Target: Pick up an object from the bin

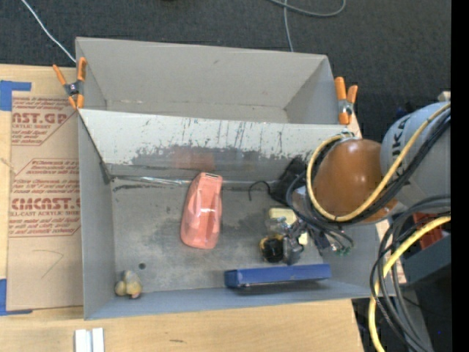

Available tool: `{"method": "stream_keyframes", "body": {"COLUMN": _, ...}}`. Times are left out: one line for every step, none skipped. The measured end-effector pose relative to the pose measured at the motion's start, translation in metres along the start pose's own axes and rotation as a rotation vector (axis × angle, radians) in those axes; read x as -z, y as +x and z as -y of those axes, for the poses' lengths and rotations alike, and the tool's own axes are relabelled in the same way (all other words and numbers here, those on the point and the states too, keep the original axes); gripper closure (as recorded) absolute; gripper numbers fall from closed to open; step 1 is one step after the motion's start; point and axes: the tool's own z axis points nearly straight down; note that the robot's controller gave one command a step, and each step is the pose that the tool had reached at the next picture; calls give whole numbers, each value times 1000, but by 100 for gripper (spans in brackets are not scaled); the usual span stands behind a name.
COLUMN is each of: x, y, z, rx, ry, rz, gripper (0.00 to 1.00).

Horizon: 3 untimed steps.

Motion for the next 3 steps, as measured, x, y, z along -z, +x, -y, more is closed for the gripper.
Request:
{"method": "stream_keyframes", "body": {"x": 0, "y": 0, "z": -5, "rx": -12, "ry": -1, "rz": -2, "gripper": 100}}
{"method": "stream_keyframes", "body": {"x": 2, "y": 20, "z": 12, "rx": 116, "ry": 5, "rz": 14, "gripper": 100}}
{"method": "stream_keyframes", "body": {"x": 2, "y": 17, "z": 6, "rx": 50, "ry": 2, "rz": 9, "gripper": 100}}
